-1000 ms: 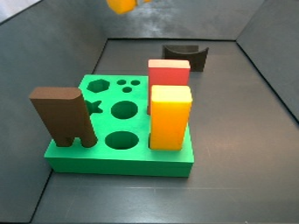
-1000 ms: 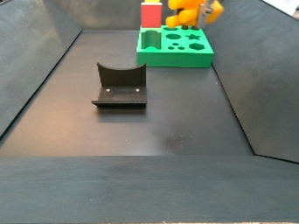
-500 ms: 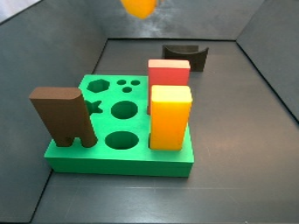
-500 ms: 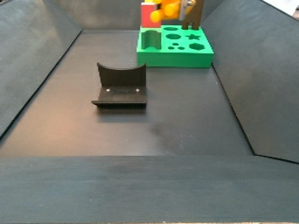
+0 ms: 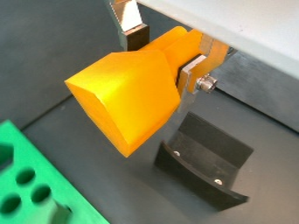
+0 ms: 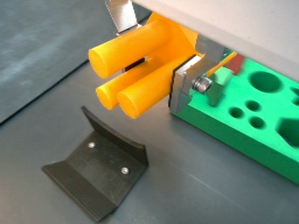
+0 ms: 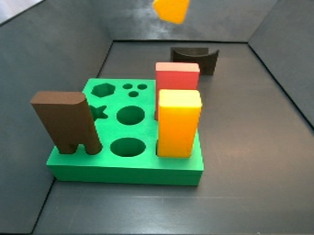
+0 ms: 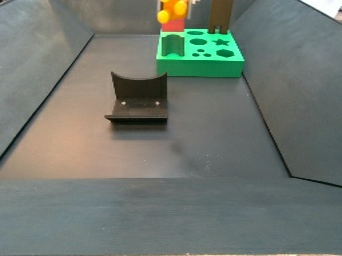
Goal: Pick up the 3 prong object. Move up. Place the 3 prong object on the fixture. Regrasp the 3 prong object. Move to above the board. Insert the 3 prong object.
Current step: Place the 3 prong object on the fixture.
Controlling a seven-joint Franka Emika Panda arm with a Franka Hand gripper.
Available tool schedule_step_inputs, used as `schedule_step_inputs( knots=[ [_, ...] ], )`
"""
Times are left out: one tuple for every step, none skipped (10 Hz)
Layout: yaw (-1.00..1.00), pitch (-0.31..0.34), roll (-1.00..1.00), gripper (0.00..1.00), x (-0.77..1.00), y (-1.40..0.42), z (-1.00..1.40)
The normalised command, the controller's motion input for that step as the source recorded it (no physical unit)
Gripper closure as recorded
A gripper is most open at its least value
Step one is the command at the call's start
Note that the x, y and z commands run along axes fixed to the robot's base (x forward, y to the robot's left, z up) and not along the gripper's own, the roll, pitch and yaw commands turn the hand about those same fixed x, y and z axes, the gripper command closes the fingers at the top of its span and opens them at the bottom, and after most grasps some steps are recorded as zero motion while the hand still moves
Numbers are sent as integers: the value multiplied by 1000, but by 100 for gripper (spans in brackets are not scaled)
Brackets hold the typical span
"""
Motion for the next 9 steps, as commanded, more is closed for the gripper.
schedule_step_inputs(
  knots=[
    [165,28,-1000,100,1000,696,-108],
    [129,32,-1000,100,1000,732,-109],
    [102,33,-1000,100,898,585,-79],
    [92,40,-1000,100,781,404,-45],
    [85,50,-1000,100,701,277,-29],
    [68,87,-1000,100,521,87,-2],
    [58,101,-1000,100,456,51,-1],
    [37,122,-1000,100,337,39,-7],
    [20,137,-1000,100,247,46,-9]
  ],
)
